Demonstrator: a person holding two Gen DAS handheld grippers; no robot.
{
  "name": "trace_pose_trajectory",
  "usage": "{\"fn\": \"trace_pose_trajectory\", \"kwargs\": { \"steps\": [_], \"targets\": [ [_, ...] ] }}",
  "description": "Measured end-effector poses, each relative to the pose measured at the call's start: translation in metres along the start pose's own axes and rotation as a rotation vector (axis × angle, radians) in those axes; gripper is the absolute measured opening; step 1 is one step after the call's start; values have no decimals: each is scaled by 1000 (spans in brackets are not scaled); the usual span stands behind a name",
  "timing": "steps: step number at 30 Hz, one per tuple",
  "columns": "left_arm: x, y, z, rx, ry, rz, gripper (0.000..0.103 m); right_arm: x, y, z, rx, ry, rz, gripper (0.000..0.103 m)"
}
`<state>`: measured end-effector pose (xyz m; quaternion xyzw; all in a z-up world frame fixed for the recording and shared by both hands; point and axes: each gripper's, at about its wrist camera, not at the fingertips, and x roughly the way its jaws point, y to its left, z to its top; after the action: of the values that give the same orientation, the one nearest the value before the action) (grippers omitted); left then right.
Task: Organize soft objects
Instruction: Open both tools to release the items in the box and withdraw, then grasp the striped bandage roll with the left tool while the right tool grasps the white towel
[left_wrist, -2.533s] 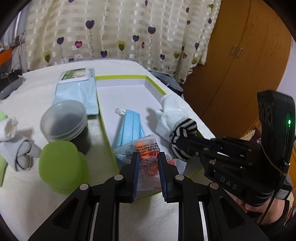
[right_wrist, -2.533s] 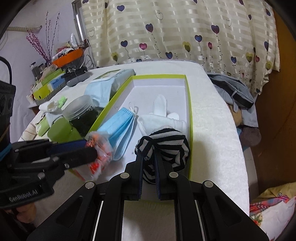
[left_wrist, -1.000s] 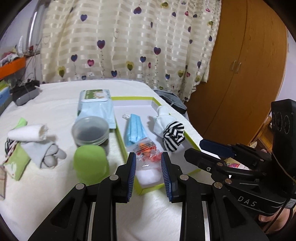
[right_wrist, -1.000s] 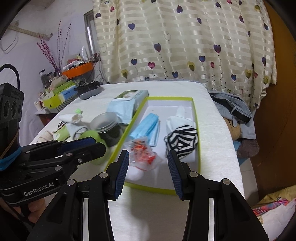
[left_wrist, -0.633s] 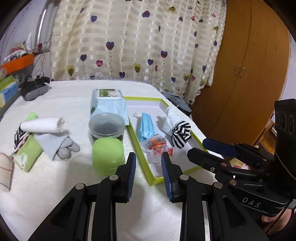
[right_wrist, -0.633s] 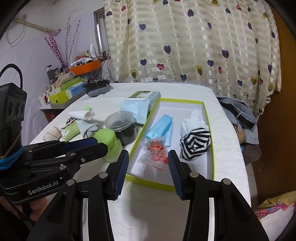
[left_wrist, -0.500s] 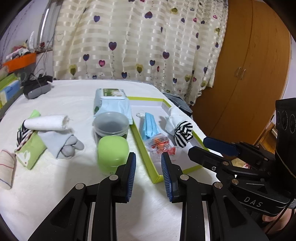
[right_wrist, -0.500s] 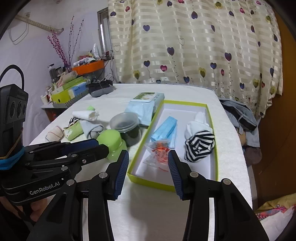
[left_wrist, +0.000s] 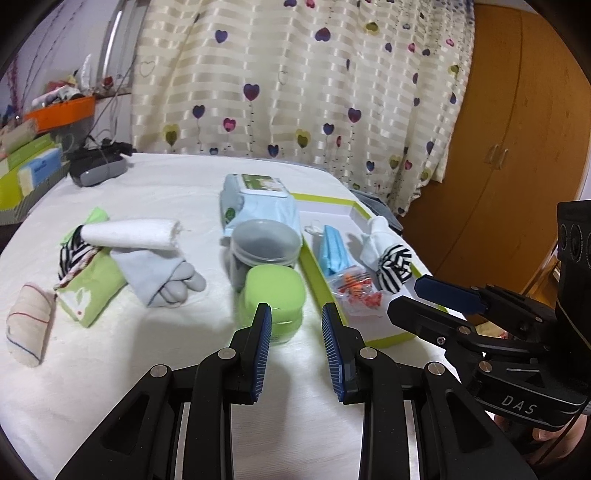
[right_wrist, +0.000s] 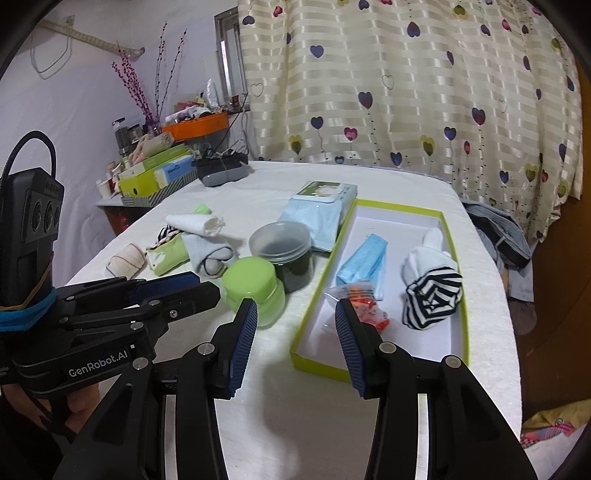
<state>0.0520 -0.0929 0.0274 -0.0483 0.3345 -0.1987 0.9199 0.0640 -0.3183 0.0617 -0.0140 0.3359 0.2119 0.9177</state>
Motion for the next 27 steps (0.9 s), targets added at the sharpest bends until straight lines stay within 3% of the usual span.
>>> {"fn": "trace_pose_trajectory", "kwargs": {
  "steps": [27],
  "targets": [
    [-12,49,-1,-72,-29,78,28,24,40,16,-103,10,67,45]
  ]
}}
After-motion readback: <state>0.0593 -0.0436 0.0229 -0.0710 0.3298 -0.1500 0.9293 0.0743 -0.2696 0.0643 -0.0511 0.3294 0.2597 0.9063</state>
